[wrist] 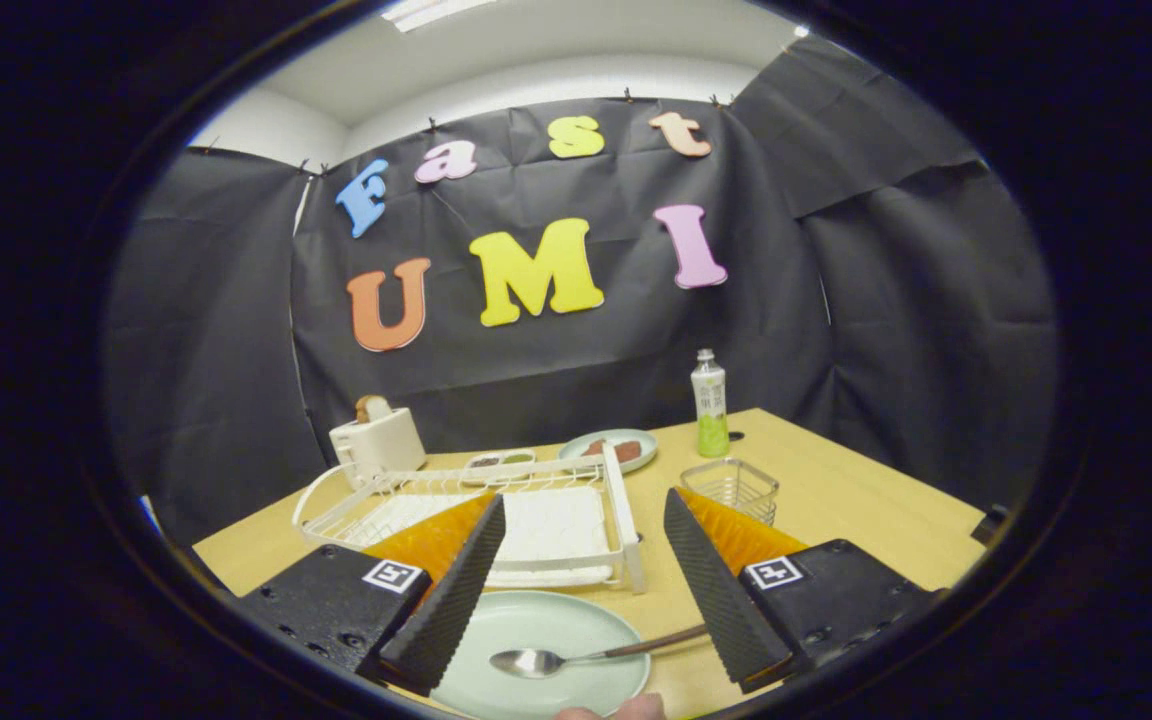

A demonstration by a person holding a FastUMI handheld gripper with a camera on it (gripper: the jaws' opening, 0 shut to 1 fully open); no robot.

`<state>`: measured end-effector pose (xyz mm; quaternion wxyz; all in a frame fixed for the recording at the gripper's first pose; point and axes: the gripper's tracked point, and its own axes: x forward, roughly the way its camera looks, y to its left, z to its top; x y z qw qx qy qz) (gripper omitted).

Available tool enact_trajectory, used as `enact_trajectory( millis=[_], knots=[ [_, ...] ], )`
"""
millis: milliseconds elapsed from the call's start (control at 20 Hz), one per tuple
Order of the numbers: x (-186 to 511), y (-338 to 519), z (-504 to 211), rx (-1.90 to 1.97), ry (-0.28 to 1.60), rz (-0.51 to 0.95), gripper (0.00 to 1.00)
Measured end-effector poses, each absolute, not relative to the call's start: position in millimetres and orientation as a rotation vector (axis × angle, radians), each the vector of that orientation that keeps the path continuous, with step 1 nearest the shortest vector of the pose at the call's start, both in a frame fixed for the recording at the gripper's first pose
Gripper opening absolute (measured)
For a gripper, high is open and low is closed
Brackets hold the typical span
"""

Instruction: Take the plate from the dish rack, then take the spoon from the basket and place it into the plate.

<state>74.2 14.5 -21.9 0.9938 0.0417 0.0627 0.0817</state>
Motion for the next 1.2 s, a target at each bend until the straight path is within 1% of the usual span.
enact_trajectory(
  millis=[250, 500, 850, 1050, 1200],
  knots=[
    [56, 24, 2, -0.017, 0.036, 0.176, 1.0],
    [33, 26, 6, -0.018, 0.016, 0.183, 1.0],
    [-1, 25, 16, -0.053, -0.045, 0.101, 1.0],
    [-22, 32, 30, -0.054, -0.093, 0.104, 1.0],
    [-30, 44, 30, -0.001, -0.085, 0.126, 1.0]
  ],
)
